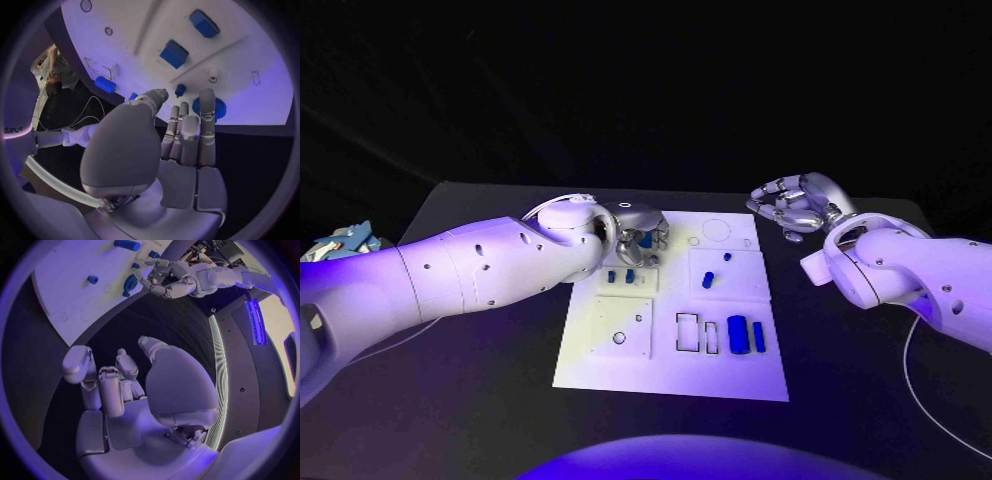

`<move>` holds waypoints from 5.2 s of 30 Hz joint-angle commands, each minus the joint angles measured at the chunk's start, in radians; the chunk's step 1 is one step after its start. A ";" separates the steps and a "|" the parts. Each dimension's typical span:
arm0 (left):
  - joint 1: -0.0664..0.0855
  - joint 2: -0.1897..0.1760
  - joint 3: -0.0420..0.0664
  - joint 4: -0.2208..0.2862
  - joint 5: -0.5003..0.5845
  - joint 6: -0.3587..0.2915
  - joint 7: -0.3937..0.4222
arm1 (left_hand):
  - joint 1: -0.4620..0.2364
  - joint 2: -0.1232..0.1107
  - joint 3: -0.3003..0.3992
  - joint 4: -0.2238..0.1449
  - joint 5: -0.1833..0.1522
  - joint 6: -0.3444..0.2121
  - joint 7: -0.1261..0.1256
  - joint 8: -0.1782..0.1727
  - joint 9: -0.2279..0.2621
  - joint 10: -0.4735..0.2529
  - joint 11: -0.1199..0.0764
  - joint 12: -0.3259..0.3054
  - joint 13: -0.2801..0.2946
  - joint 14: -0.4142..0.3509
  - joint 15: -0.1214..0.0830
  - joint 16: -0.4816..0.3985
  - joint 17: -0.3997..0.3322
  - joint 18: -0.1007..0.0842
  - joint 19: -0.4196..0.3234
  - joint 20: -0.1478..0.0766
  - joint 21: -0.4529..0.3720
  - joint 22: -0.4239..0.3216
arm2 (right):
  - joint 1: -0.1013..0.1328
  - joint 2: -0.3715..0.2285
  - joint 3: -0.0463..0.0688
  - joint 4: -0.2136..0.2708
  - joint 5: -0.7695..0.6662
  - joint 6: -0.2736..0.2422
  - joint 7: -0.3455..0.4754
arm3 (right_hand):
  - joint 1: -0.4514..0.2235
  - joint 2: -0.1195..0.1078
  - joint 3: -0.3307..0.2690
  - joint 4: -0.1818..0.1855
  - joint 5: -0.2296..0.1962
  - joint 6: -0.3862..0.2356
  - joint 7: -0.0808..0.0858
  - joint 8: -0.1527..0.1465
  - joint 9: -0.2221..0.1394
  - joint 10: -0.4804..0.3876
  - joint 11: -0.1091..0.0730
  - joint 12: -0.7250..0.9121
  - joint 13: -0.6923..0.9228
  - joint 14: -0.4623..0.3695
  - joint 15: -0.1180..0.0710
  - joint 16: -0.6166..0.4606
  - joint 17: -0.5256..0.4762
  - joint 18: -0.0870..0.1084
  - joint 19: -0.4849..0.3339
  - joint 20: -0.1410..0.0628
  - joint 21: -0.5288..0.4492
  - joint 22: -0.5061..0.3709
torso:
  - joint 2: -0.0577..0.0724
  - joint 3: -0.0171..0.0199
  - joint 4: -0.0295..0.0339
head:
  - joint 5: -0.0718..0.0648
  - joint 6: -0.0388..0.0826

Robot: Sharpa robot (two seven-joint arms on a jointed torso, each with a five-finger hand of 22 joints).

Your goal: Assemble the parts on the task board

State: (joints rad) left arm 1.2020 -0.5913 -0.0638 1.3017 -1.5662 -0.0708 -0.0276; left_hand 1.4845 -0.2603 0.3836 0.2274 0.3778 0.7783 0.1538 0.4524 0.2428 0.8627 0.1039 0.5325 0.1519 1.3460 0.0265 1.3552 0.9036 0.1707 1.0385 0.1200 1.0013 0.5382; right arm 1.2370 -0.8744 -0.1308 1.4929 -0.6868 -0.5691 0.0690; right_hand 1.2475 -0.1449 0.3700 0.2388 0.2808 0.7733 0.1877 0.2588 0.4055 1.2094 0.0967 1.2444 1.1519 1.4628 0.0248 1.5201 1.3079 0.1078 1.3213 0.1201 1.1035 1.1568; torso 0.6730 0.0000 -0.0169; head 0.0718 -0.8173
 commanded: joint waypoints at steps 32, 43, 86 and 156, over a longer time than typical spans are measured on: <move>-0.007 0.038 0.000 -0.051 -0.009 0.068 -0.009 | 0.021 0.016 0.052 -0.019 -0.001 0.060 -0.004 -0.012 -0.014 0.085 -0.013 -0.012 -0.025 0.031 -0.010 0.028 0.022 0.009 0.023 -0.009 0.064 0.060 | -0.001 0.003 0.000 0.004 -0.003 0.004 0.012 | 0.001 0.009 0.002 0.004 0.007 -0.004 -0.005 0.005 -0.002 -0.003 -0.001 -0.002 -0.001 0.076 -0.007 -0.004 0.134 0.007 -0.006 0.000 -0.005 -0.002 | 0.000 0.0009 0.0010 | -0.003 -0.013; -0.012 0.043 0.000 -0.057 -0.008 0.079 -0.011 | 0.027 0.025 0.065 -0.033 -0.002 0.077 -0.006 -0.012 -0.015 0.106 -0.020 -0.009 -0.025 0.034 -0.015 0.032 0.024 0.008 0.024 -0.014 0.075 0.071 | -0.001 0.003 0.000 0.003 -0.003 0.005 0.012 | 0.001 0.009 0.002 0.004 0.007 -0.004 -0.005 0.005 -0.002 -0.003 -0.001 -0.002 -0.001 0.076 -0.007 -0.004 0.134 0.007 -0.006 0.000 -0.005 -0.002 | -0.002 0.0009 0.0012 | -0.004 -0.016; -0.018 -0.102 0.048 0.055 0.069 -0.029 0.002 | -0.027 0.048 0.130 -0.115 -0.022 0.172 -0.015 -0.047 -0.008 0.212 -0.032 -0.089 -0.043 0.056 -0.028 0.047 0.032 -0.002 0.043 -0.025 0.145 0.150 | -0.006 -0.002 0.000 0.000 -0.003 0.005 0.013 | 0.001 0.011 0.002 0.005 0.007 -0.004 -0.005 0.007 -0.002 -0.001 -0.001 0.000 0.001 0.076 -0.007 -0.004 0.134 0.007 -0.005 0.000 -0.004 -0.001 | -0.002 0.0005 0.0036 | -0.001 0.003; -0.043 -0.115 0.047 0.029 0.077 0.051 -0.057 | -0.047 0.036 0.130 -0.123 -0.021 0.137 0.002 -0.095 -0.018 0.202 -0.016 -0.144 -0.056 0.043 -0.015 0.039 0.005 0.001 0.026 -0.017 0.127 0.122 | -0.006 -0.005 0.000 0.003 -0.003 0.004 0.012 | 0.001 0.011 0.001 0.007 0.007 -0.003 -0.006 0.009 -0.003 -0.001 -0.001 0.000 0.000 0.076 -0.007 -0.004 0.134 0.007 -0.005 -0.001 -0.006 -0.002 | -0.002 0.0004 0.0016 | 0.003 -0.003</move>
State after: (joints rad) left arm 1.1594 -0.7077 -0.0163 1.3298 -1.4948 -0.0403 -0.0776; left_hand 1.4472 -0.2236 0.5144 0.1101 0.3599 0.9210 0.1560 0.3598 0.2253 1.0651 0.0788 0.3911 0.0966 1.3882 0.0057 1.3971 0.9092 0.1707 1.0715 0.1008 1.1317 0.6611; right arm 1.2313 -0.8796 -0.1309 1.4945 -0.6861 -0.5693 0.0742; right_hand 1.2475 -0.1449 0.3701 0.2387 0.2847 0.7733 0.1877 0.2665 0.4032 1.2094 0.0967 1.2444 1.1520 1.4628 0.0248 1.5201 1.3077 0.1079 1.3212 0.1201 1.1036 1.1563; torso 0.6712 0.0004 -0.0159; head 0.0751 -0.8201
